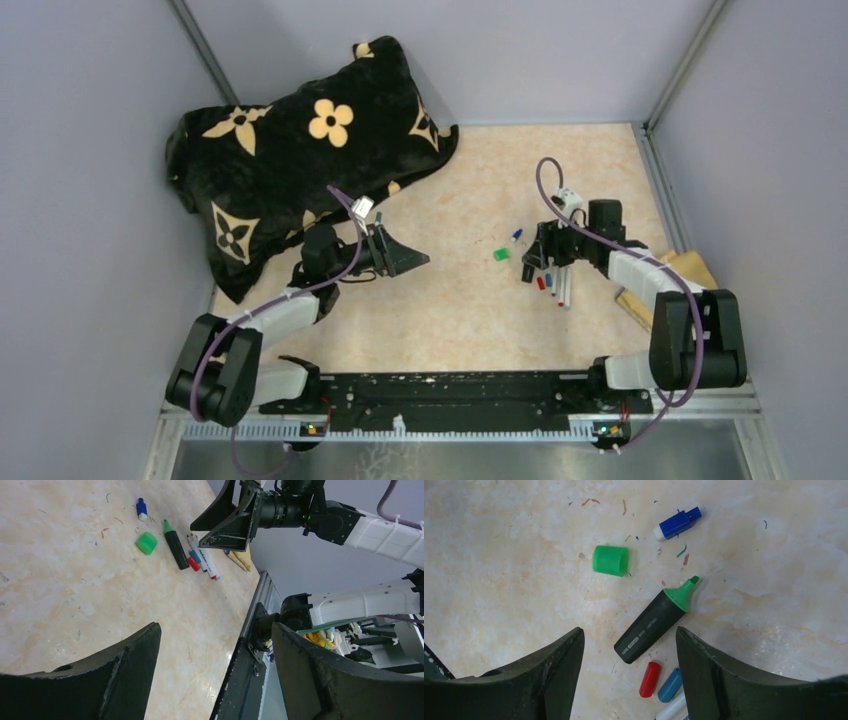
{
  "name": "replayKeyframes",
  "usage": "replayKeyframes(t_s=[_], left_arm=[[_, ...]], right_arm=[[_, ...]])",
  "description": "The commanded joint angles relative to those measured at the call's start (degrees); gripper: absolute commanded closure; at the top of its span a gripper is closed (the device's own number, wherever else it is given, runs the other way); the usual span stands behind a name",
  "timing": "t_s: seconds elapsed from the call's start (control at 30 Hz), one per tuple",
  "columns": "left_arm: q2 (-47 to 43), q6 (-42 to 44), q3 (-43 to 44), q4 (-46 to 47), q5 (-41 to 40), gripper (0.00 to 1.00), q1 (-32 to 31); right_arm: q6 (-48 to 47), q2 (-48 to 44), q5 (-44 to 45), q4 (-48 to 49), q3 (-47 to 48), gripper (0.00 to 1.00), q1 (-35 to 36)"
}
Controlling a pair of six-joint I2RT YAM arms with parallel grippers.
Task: Insert the pens into the pen caps
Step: Pick up the pen from the center of the board.
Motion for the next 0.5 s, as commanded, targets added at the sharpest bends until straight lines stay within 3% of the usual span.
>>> replayKeyframes(t_s=[0.0, 0.27, 0.47], left_arm=[[3.1, -0.7, 0.7, 6.1, 0.4, 0.14, 0.2], [3.6, -0.6, 0.7, 6.4, 0.7, 0.15, 0.2], [1.7, 1.2, 0.9, 3.0, 0.1, 0.15, 0.2]], right_arm=[[8.2, 2.3, 7.7, 5.1, -1.1, 0.34, 2.3], [11.7, 7.6, 21.2, 3.3, 1.6, 0.35, 8.7], [11.7, 9.4, 26.5, 1.5, 3.1, 0.4, 11.6]])
